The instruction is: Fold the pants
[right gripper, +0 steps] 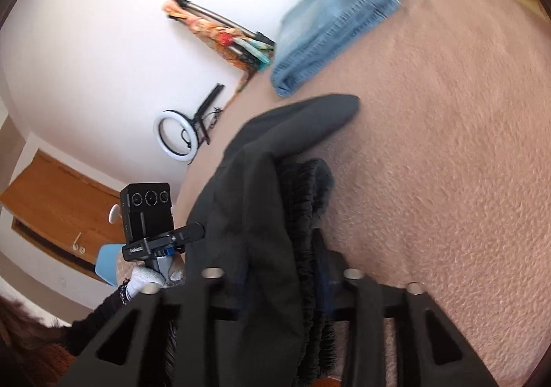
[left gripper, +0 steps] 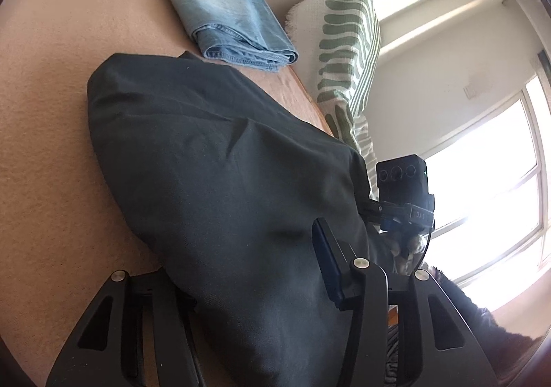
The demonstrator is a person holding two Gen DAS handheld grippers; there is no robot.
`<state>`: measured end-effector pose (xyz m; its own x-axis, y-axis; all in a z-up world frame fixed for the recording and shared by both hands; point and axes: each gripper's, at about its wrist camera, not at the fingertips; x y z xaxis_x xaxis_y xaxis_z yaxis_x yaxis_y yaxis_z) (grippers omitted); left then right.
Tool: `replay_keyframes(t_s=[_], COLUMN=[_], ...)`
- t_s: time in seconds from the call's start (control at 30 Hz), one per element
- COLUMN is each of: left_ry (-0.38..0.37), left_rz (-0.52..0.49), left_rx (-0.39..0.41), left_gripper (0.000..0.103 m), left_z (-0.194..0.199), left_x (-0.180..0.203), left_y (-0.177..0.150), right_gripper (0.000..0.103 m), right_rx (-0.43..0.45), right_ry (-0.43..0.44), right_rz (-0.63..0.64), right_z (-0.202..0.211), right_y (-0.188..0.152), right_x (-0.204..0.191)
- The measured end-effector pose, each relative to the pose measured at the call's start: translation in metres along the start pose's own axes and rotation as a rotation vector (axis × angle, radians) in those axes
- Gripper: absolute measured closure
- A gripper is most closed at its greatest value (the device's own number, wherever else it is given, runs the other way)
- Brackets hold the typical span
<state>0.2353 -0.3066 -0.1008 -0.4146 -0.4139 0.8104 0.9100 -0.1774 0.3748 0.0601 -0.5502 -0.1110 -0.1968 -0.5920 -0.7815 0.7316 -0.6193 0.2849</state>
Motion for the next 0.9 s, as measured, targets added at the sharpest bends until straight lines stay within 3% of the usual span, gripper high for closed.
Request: replay_keyframes(t_s=[0.1, 0.27, 0.4, 0.53, 0.6, 0.9], left_ry=[-0.002, 0.015, 0.009, 0.005, -0.011, -0.038], left_rz=[-0.005, -0.053, -0.114, -0.170, -0.216, -0.261], left_rx=[0.005, 0.009, 0.036, 0.076, 0.130, 0.215], left_gripper=[0.055, 0.060, 0.070, 0.078, 0.078, 0.079], left_z=[-0.002, -0.002, 0.006, 0.015, 0.021, 0.044], left_x=[0.000, 0.009, 0.023, 0.034, 0.041, 0.064], left_y=[0.002, 0.002, 0.006, 0.006, 0.007, 0.039], right_gripper=[0.055, 0.077, 0.085, 0.086, 0.087, 0.087], right_rx=[-0.011, 0.016, 0.045, 0.080, 0.099, 0.162], right_ry=[-0.005, -0.050, -0.107, -0.147, -0.167, -0.153], right_rz=[0.024, 0.094, 0.213, 0.292, 0.318, 0.389], right_z=[-0.006, -0.003, 0.002, 0.009, 0.012, 0.019], right_y=[-0.002, -0.002, -0.003, -0.004, -0.004, 0.007], right_x=[-0.006, -0.025, -0.056, -0.080, -0.091, -0.133])
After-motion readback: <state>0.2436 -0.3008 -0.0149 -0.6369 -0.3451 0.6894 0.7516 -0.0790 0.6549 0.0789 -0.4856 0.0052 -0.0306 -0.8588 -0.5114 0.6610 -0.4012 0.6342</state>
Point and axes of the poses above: each gripper's, at about its wrist camera, not at the fingertips, and z roughly against the way its jaws point, x to its right, y to its top, and after that the axes turned 11 degrees about x, right-handed
